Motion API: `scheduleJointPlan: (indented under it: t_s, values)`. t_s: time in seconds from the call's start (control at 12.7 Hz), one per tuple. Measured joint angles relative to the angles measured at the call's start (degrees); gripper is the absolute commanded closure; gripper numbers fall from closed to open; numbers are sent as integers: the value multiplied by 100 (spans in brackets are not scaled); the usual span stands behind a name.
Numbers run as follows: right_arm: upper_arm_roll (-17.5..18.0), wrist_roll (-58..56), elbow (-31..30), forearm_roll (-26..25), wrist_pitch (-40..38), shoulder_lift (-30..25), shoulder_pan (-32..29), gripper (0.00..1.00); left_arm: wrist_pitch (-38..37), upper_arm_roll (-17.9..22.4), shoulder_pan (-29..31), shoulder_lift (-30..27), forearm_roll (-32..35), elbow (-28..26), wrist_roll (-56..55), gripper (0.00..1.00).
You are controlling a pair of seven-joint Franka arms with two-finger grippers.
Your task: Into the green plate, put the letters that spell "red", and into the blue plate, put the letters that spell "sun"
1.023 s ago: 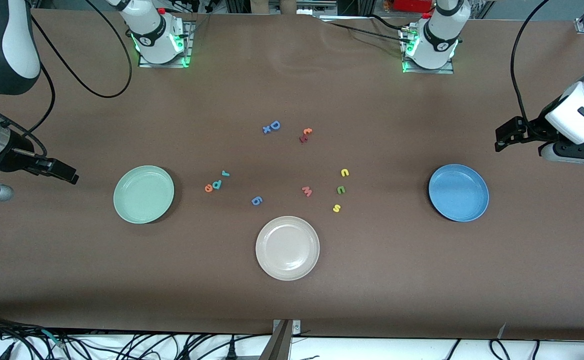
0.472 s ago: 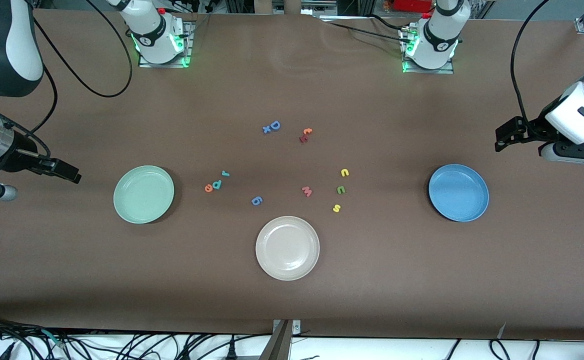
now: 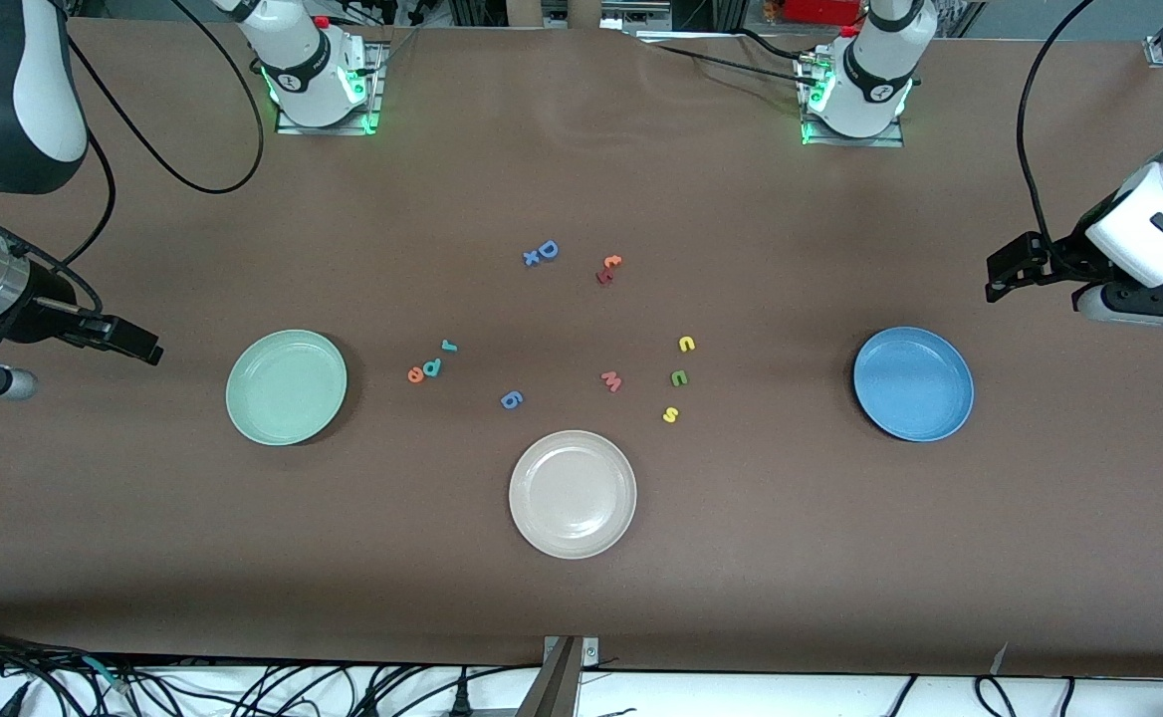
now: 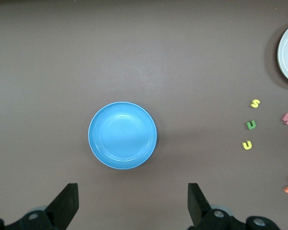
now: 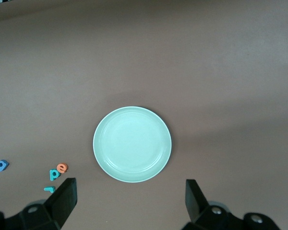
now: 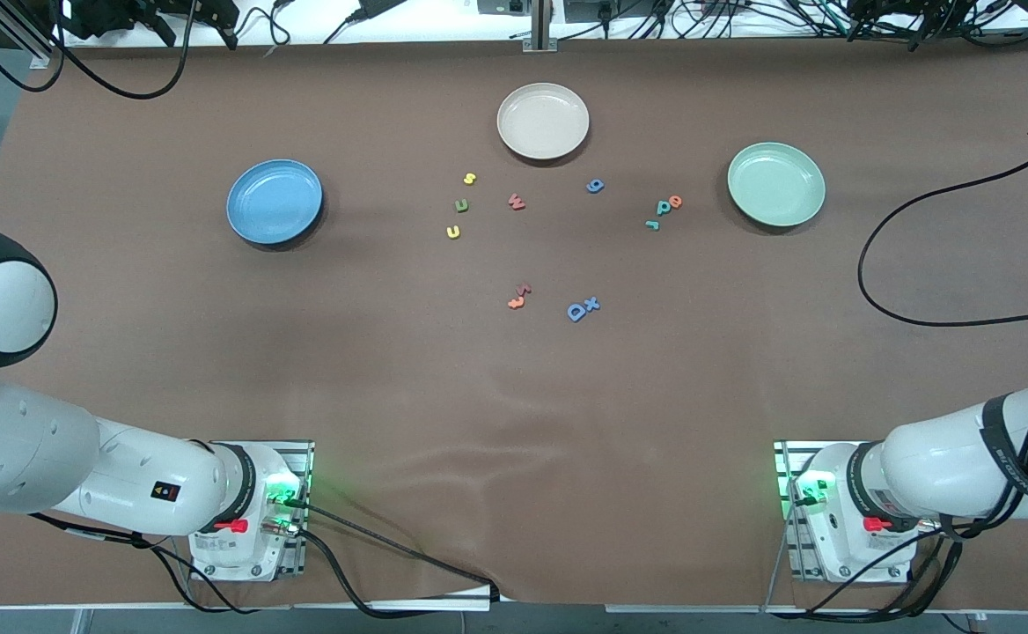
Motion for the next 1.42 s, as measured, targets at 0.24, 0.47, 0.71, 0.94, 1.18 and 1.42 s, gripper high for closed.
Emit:
scheduleJointPlan:
  t_s: [0.24, 0.47, 0.71, 0.94, 1.18, 1.42]
  values:
    - [0, 1, -2, 0, 0, 0, 0, 0, 0, 0, 0, 0, 0, 0, 0, 0]
    - [0, 51, -3, 0, 0, 0, 0, 0, -10, 0, 0, 0, 0, 0, 0, 0]
    - [0, 53, -3, 0, 4, 0, 0, 0, -14, 0, 0, 0, 0, 0, 0, 0]
    - [21, 365, -43, 1, -16, 26, 75, 1, -16, 0, 0, 0, 0, 0, 0, 0]
    - [48, 1717, -130, 6, -13, 329, 596, 2, -30, -2, -2, 9, -240, 0, 0, 0]
    - [79, 3366, -175, 9, 235, 965, 1310, 4, -39, -27, -32, 275, -386, -13, 0, 0]
